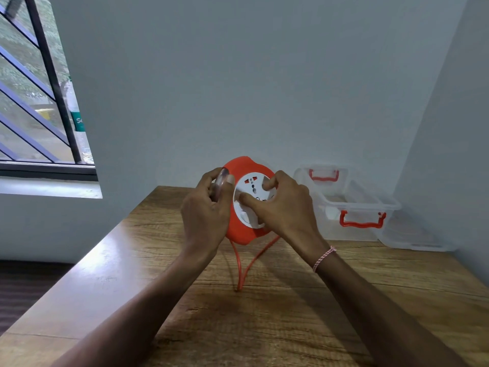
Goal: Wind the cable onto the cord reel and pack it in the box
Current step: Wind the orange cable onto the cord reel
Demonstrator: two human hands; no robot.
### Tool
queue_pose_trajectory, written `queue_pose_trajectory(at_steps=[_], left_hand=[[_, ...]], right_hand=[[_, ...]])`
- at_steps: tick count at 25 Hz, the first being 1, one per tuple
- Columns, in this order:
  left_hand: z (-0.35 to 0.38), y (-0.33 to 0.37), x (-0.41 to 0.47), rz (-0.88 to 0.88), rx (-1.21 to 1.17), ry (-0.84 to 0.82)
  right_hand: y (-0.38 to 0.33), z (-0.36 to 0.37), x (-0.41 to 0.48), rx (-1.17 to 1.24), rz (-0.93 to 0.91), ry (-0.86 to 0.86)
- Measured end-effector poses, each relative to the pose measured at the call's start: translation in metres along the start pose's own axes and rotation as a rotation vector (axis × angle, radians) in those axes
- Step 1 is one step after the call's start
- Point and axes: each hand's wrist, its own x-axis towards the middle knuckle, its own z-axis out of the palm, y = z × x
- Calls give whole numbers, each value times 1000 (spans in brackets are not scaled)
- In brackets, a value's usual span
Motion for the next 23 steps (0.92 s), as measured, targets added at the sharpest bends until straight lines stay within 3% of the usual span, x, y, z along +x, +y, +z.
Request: queue_pose_trajectory(at_steps=[3,6,8,11,17,21,23], left_hand=[[-2,-1,6,-51,-43,-24],[-10,-3,17,-110,-70,-54],[-15,-5,21,-128,-50,-104],[-18,-5,20,-115,-39,-186],[-13,-3,16,-33,-41,-166],[-14,-5,16,-14,-30,-104],[-11,-4,15,-17,-81,-80]], right_hand=[[8,-16,5,-91,-213,-58],[18,-36,13,-386,-630,-88],[22,-39,14,-602,-775,-156],[15,-38,11,-716,-826,-249],[10,-41,8,-584,-840,-130],[8,-31,5,-506,-746,-93],[6,-28,5,-344,-624,6]])
